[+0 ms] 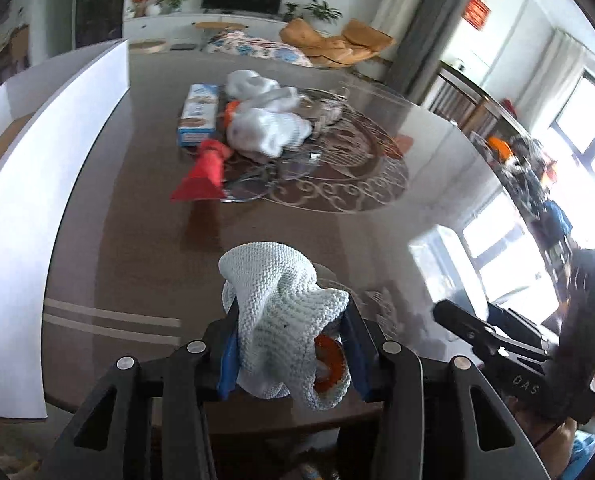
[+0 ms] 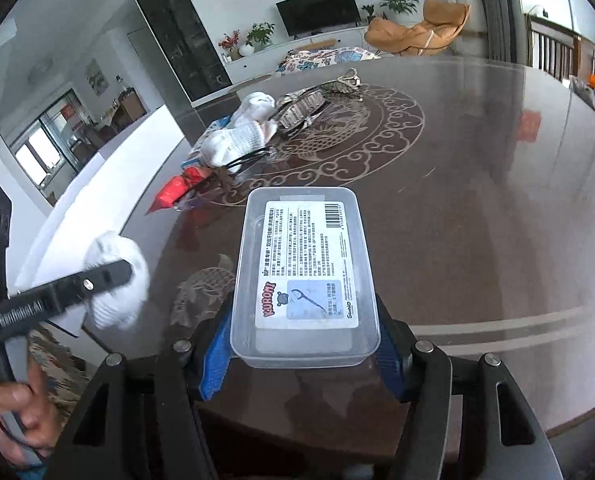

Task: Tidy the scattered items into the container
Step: 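Grasp the clear plastic box with the right tool and lift it, then carry the glove and box over the container and release both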

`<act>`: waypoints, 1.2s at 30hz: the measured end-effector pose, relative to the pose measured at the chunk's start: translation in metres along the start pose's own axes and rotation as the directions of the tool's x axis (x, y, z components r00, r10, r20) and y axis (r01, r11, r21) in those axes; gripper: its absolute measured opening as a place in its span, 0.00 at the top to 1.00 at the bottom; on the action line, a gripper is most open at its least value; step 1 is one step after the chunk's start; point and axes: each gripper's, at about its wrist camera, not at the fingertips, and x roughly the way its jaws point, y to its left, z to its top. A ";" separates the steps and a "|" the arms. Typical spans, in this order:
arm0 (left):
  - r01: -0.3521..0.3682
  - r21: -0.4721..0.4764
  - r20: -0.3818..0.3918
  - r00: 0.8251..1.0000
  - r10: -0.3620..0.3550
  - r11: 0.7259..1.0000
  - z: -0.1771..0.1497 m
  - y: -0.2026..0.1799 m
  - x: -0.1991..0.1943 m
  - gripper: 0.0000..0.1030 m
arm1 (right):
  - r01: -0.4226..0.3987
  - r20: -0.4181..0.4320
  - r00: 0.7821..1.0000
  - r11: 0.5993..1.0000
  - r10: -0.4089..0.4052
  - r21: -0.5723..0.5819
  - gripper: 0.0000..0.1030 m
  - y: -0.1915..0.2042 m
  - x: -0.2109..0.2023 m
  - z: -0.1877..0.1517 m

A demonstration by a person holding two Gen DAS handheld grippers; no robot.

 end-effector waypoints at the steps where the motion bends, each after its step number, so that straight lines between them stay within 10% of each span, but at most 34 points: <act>1: 0.000 0.001 -0.001 1.000 0.000 1.000 0.001 -0.001 -0.002 0.57 | -0.004 0.001 1.000 1.000 0.004 -0.011 0.40 0.005 -0.001 0.000; 12: 0.015 -0.110 0.039 0.999 -0.010 0.994 0.007 0.050 -0.048 0.57 | -0.080 -0.046 0.996 0.982 0.073 -0.172 0.40 0.087 0.007 0.009; 21: -0.164 -0.275 0.176 0.960 0.217 0.947 0.019 0.171 -0.145 0.57 | -0.224 -0.004 0.972 0.913 0.237 -0.341 0.40 0.207 0.005 0.065; 29: -0.241 -0.404 0.119 0.943 0.312 0.882 0.016 0.267 -0.148 0.57 | -0.352 -0.058 0.926 0.793 0.374 -0.498 0.40 0.331 0.045 0.088; 36: -0.251 -0.427 0.087 0.945 0.316 0.869 0.024 0.305 -0.127 0.57 | -0.358 -0.115 0.927 0.758 0.356 -0.546 0.40 0.387 0.101 0.096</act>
